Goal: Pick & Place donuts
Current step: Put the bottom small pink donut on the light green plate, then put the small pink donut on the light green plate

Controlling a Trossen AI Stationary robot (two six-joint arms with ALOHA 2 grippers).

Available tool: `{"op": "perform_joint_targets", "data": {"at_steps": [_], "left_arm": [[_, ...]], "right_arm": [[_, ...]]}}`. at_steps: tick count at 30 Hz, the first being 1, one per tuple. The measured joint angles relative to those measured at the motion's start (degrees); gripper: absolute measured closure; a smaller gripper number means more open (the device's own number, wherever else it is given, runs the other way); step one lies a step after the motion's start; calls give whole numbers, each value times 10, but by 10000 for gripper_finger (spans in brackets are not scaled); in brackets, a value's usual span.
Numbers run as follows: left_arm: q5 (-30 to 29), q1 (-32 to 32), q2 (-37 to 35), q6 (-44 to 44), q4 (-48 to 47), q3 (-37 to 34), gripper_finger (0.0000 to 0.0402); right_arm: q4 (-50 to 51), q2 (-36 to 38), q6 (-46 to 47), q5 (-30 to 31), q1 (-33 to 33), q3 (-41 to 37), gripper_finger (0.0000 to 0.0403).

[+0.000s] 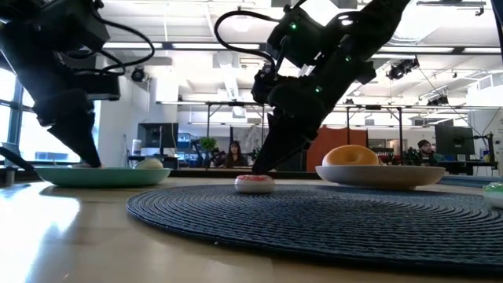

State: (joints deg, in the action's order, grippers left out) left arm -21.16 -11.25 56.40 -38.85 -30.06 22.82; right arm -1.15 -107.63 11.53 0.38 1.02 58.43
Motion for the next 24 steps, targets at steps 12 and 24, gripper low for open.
{"op": "perform_joint_targets", "data": {"at_steps": [12, 24], "left_arm": [[-32, 0, 0, 65, 1, 67, 222], [-50, 0, 0, 87, 4, 84, 222]], "right_arm": [[0, 0, 20, -27, 9, 0, 266], [-13, -28, 31, 2, 14, 0, 287]]}}
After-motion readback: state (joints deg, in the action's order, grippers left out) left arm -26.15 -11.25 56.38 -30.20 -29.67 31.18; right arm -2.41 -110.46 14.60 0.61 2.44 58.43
